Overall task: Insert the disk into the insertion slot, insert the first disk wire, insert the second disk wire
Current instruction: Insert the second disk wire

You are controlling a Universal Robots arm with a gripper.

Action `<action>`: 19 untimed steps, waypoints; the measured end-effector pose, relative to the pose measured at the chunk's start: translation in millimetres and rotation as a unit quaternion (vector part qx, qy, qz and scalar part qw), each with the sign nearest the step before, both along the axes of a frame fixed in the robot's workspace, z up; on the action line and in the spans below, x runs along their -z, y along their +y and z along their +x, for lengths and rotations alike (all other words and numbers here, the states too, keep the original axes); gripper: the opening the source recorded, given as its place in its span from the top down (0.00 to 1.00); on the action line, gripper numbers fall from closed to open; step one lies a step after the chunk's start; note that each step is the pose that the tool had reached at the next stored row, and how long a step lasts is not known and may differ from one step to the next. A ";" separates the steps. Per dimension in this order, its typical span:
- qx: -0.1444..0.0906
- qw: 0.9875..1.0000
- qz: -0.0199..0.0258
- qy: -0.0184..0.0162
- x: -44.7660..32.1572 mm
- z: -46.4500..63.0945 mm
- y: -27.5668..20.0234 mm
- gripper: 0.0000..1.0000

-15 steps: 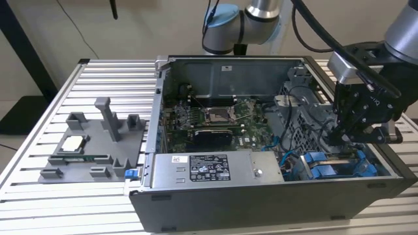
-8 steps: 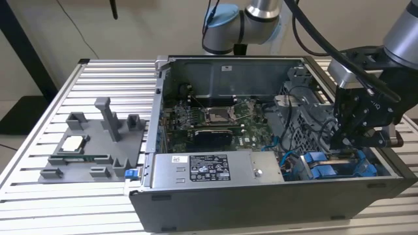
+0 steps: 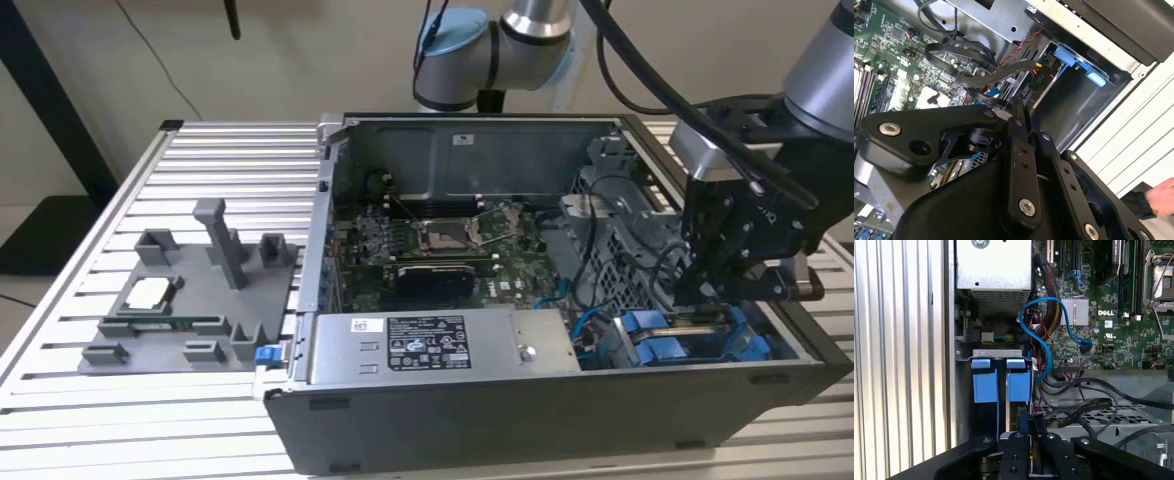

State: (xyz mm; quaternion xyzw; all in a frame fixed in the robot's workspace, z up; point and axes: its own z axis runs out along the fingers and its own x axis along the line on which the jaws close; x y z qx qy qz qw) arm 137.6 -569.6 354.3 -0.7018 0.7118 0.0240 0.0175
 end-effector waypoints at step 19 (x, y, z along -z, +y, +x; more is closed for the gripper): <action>0.000 1.000 0.000 -0.001 10.1 10.0 -0.1 0.84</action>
